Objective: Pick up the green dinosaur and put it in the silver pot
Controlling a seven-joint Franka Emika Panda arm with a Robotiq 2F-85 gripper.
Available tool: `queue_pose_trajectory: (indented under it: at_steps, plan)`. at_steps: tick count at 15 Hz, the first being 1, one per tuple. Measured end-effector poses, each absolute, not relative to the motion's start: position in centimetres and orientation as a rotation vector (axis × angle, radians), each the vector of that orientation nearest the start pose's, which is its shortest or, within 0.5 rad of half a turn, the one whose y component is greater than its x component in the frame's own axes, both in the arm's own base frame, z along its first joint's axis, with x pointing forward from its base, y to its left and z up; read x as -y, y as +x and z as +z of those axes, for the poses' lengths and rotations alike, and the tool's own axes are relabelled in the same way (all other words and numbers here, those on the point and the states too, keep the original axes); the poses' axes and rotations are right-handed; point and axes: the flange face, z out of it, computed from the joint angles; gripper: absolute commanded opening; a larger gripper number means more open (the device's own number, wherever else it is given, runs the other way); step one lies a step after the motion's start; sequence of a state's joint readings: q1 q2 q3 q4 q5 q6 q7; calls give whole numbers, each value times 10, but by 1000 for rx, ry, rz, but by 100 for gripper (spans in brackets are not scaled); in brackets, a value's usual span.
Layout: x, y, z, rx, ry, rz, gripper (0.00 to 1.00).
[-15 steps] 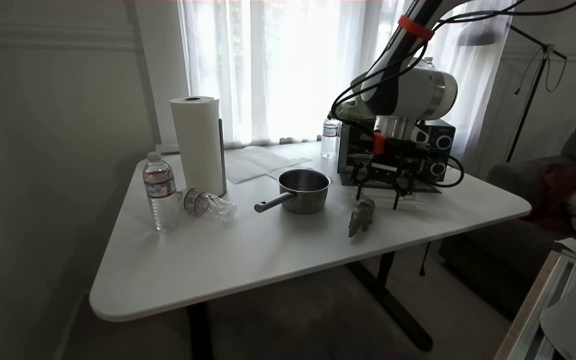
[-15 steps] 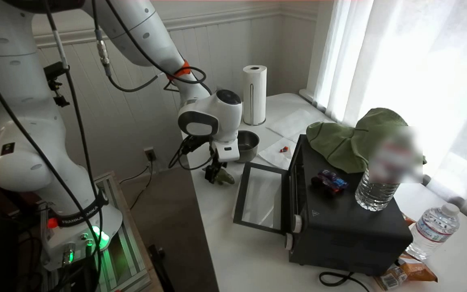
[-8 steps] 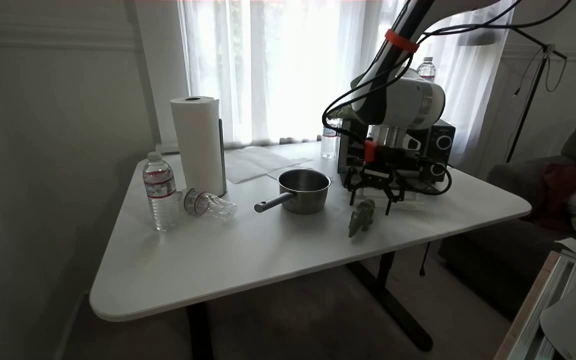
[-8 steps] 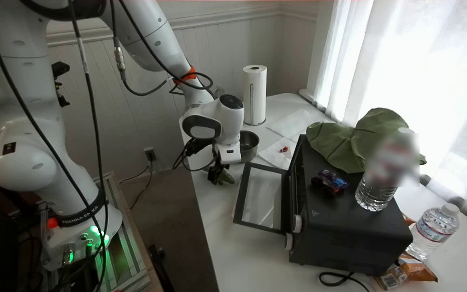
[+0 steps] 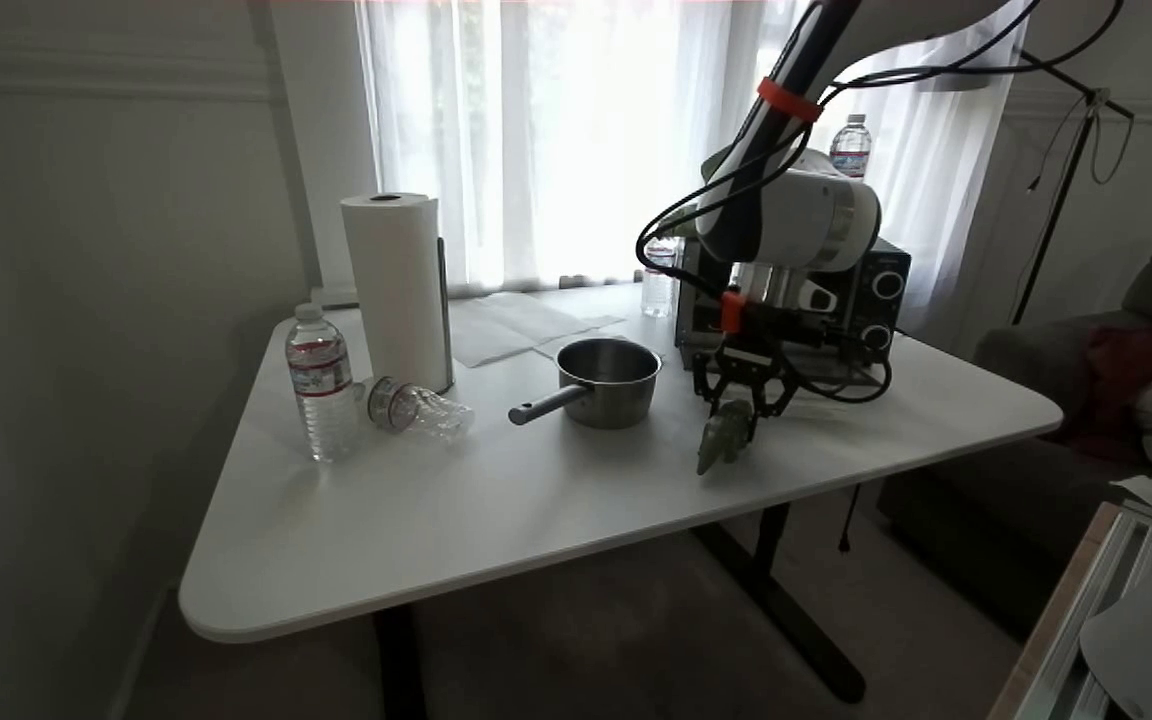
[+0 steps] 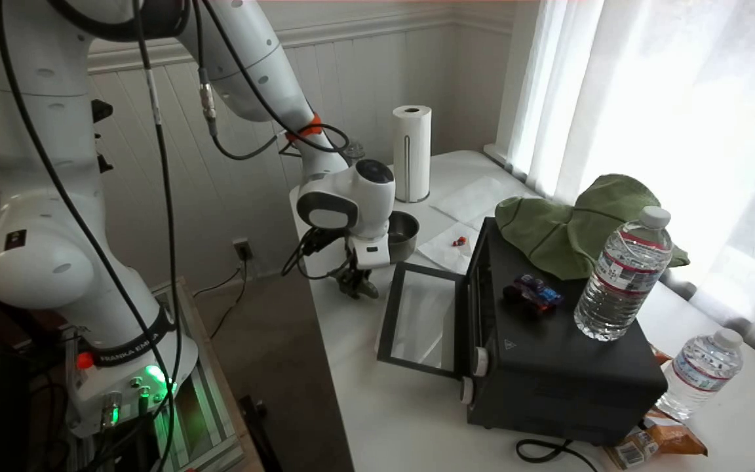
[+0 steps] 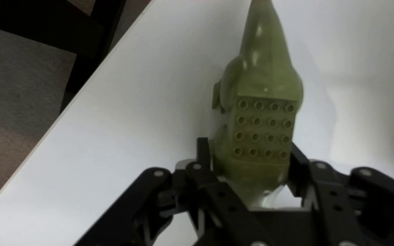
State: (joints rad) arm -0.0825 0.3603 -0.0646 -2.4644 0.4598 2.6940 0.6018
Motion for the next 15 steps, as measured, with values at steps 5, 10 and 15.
queue_pose_trajectory:
  at_steps: [5, 10, 15]
  plan:
    - [62, 446, 152, -1689, -2510, 268, 24]
    - [32, 439, 191, -1751, -2509, 347, 24]
    - [31, 455, 267, -1821, -2435, 246, 24]
